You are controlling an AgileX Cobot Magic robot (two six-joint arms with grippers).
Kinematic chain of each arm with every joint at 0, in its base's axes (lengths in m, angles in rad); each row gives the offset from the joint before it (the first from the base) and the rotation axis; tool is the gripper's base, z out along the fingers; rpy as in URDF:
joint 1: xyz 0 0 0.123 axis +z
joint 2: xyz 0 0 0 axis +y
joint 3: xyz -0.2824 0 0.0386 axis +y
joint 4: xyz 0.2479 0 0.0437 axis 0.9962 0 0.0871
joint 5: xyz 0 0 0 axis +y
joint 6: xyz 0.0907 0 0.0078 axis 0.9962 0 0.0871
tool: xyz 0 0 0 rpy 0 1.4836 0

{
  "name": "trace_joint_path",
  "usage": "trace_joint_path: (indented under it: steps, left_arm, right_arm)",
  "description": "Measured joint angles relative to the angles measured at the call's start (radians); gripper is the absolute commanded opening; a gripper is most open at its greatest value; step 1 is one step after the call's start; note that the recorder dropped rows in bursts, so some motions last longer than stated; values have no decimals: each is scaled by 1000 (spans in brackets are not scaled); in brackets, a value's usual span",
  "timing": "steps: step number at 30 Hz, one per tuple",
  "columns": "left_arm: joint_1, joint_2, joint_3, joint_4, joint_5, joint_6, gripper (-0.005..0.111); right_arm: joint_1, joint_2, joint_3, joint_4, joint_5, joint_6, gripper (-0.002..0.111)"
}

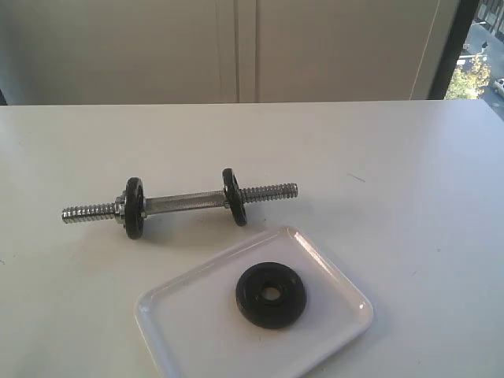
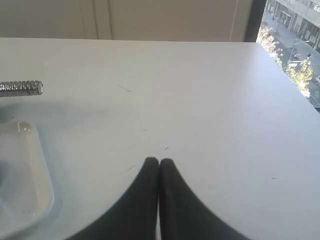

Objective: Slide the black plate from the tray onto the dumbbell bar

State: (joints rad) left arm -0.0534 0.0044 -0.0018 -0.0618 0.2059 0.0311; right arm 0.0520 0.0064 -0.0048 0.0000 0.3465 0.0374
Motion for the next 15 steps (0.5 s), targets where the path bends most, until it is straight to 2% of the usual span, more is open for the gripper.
trace_joint_path:
  steps: [11,15]
  left_arm:
    - [0,0,0,0,-2,0,0]
    - [0,0,0,2,-59,0,0]
  right_arm:
    - [0,0,0,0,0,0,0]
    - [0,0,0,0,0,0,0]
